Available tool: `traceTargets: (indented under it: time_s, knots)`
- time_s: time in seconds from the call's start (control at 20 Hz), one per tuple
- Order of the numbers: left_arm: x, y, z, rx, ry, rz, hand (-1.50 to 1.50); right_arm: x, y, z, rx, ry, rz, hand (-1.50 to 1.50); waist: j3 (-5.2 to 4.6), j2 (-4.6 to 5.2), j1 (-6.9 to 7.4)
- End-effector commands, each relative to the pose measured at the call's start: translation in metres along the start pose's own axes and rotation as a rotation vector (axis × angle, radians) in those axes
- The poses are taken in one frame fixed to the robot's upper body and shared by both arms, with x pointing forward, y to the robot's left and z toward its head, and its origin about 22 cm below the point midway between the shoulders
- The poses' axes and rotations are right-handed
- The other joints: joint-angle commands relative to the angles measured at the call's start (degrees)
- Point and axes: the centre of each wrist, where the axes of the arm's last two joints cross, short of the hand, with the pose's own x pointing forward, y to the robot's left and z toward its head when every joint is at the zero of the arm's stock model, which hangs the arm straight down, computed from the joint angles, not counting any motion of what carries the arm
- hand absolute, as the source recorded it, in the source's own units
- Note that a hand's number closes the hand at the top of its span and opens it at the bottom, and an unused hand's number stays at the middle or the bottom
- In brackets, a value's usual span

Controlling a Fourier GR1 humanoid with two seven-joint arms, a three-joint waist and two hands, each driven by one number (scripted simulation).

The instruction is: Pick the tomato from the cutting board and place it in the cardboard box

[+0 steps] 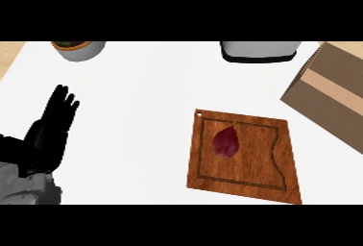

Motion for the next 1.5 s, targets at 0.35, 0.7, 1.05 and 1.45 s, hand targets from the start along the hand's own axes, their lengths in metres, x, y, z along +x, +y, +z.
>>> traceTargets:
  time_s: [0.35, 0.7, 1.05, 1.45]
  knots:
    - [-0.006, -0.025, -0.01, -0.04, -0.003, 0.005, 0.0, -0.084, -0.091, -0.039, -0.204, 0.182, -0.143, 1.5, 0.03, 0.32, 2.19]
    - [-0.001, -0.023, -0.011, -0.047, 0.008, -0.013, 0.0, -0.139, -0.11, -0.079, -0.205, 0.229, -0.004, 1.5, 0.06, 0.14, 2.22]
    - [-0.007, -0.022, -0.005, -0.036, 0.012, -0.004, 0.0, -0.188, -0.071, -0.089, -0.086, 0.242, 0.098, 1.5, 0.08, 0.12, 2.15]
    - [0.017, -0.031, -0.023, -0.071, -0.024, -0.003, 0.0, -0.237, -0.063, -0.103, 0.296, 0.436, 0.24, -1.5, 0.11, 0.67, 3.87]
